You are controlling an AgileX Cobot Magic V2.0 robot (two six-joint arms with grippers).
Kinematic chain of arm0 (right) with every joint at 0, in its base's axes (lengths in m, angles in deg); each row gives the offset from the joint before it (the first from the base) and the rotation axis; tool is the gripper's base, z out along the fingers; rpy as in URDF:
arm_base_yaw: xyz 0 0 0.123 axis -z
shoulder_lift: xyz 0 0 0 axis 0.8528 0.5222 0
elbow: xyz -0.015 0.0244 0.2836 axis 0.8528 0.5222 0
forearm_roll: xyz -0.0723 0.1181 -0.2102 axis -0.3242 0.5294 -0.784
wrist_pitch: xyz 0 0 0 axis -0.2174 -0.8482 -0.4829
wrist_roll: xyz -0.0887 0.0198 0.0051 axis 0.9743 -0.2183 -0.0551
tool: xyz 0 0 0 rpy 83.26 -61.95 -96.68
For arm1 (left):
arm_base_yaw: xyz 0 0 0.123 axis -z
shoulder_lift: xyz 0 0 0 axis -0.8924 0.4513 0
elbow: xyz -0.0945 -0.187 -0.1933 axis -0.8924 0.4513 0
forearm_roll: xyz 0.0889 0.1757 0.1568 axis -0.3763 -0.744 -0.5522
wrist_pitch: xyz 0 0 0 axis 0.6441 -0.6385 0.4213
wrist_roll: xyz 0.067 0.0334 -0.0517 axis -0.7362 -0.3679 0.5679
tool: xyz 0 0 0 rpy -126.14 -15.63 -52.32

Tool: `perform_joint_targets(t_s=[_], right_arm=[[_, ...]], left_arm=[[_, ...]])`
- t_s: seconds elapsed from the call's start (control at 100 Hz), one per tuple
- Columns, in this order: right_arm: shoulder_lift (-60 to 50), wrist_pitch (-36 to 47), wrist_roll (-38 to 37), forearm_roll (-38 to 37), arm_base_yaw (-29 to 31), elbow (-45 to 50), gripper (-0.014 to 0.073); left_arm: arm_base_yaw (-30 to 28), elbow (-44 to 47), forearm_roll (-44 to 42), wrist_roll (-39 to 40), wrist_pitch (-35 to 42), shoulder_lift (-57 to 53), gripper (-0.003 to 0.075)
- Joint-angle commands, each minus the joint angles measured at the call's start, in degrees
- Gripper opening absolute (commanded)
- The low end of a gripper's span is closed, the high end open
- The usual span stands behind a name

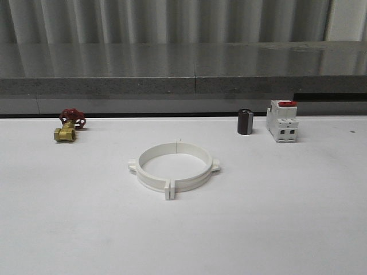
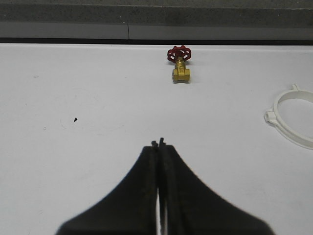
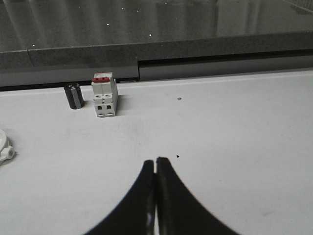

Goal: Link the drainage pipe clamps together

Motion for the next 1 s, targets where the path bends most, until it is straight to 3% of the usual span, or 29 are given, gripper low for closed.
perform_joint_targets(t_s=[0.0,0.41,0.99], right_arm=[[-1.7,8.6,1.0,0.4,0.1,1.5,-0.0117],[-1.8,15.5,1.1,-0.3,-3.3,3.6,-0.0117],[-1.8,14.3,1.1,-0.3,-3.3,3.6,-0.0117]], left_arm=[[-0.2,-1.6,-0.4,0.1,4.2,0.5,-0.0020],[-0.2,-1.6,-0.4,0.1,4.2,0.5,-0.0020],[-0.2,-1.6,-0.4,0.1,4.2,0.5,-0.0020]])
